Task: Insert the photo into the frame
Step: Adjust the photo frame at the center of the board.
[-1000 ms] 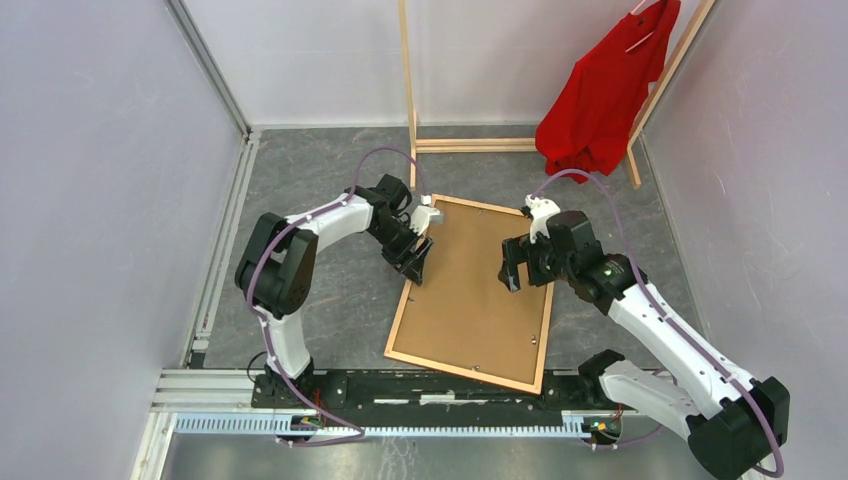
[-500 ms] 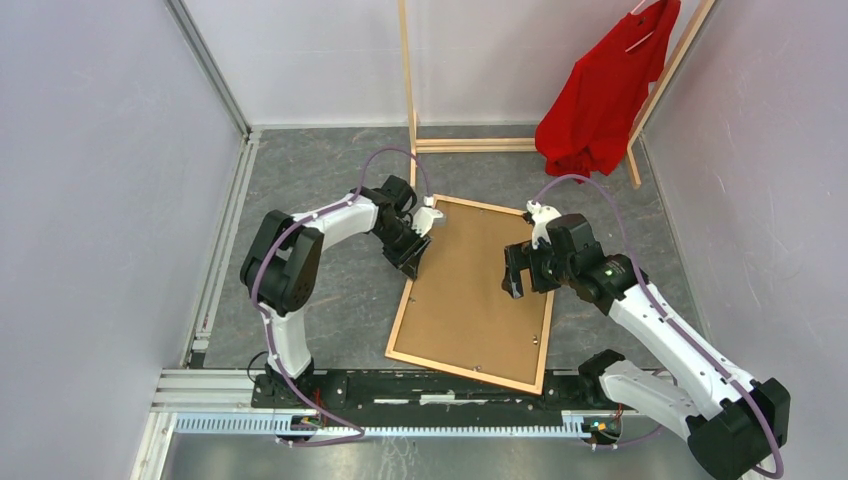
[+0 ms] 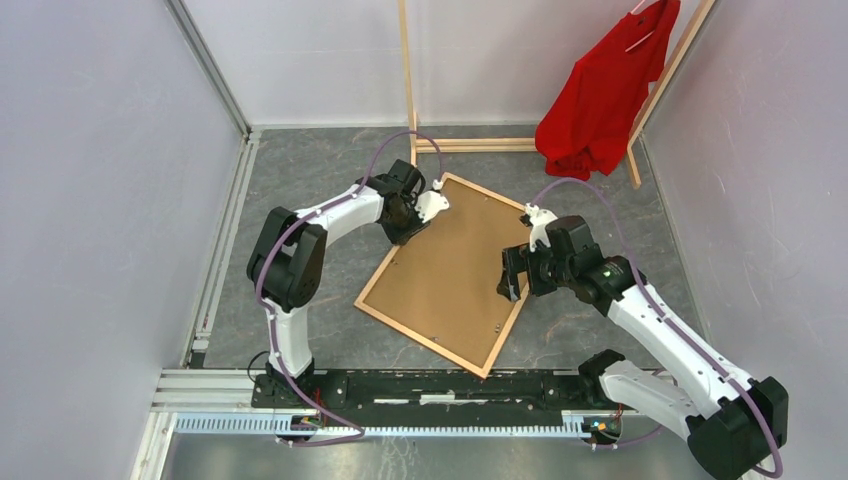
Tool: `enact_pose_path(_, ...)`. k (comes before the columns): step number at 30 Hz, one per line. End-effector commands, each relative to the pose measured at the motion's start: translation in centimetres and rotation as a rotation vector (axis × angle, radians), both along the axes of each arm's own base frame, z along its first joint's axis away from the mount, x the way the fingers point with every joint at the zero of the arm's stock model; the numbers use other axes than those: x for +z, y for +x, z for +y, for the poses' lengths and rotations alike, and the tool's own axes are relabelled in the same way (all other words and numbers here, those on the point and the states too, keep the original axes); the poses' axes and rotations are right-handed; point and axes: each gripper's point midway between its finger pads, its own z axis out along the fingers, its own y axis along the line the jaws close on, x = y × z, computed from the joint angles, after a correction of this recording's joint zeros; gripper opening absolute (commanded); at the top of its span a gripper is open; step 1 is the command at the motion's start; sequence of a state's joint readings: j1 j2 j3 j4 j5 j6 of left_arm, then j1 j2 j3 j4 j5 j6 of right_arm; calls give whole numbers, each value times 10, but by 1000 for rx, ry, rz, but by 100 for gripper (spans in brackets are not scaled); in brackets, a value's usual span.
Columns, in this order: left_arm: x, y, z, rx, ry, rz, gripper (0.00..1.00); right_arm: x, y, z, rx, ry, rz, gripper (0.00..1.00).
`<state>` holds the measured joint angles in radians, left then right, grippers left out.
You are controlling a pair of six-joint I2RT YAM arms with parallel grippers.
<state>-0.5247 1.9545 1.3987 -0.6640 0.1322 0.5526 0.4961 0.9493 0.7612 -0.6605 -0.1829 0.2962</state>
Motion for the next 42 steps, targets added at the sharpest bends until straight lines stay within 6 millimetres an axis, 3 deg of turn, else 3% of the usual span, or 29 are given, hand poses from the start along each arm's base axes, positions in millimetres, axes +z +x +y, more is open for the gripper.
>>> enact_pose_path(1,-2,32,15,-194,122,-175,20,1,4,13,16,66,-7,98)
enact_pose_path(6,10,45,15,-306,142,-285,20,7,29,20,17,47,-44,98)
enact_pose_path(10,15,60,16,-358,187,-350,21,27,71,28,-8,31,-152,98)
enact_pose_path(11,17,64,16,-360,196,-366,25,34,86,30,-14,32,-186,98)
enact_pose_path(14,29,72,10,-317,171,-383,51,51,133,23,-68,-12,-270,98)
enact_pose_path(18,65,76,3,-216,74,-414,80,63,197,8,-171,-9,-354,98)
enact_pose_path(22,115,52,6,-140,-92,-371,94,47,253,1,-225,-45,-361,98)
enact_pose_path(26,140,10,40,-128,-157,-303,100,40,293,8,-240,-31,-379,98)
enact_pose_path(28,123,-17,67,-128,-137,-224,100,31,305,10,-243,-27,-378,98)
enact_pose_path(32,61,-79,129,-116,-10,-40,100,6,318,8,-248,-20,-345,98)
enact_pose_path(33,50,-93,135,-113,-1,-3,100,-2,320,5,-255,-19,-332,98)
enact_pose_path(37,20,-126,143,-97,-2,54,100,-28,322,0,-264,18,-274,98)
enact_pose_path(42,-3,-122,141,7,-22,62,100,-58,307,-1,-260,18,-206,98)
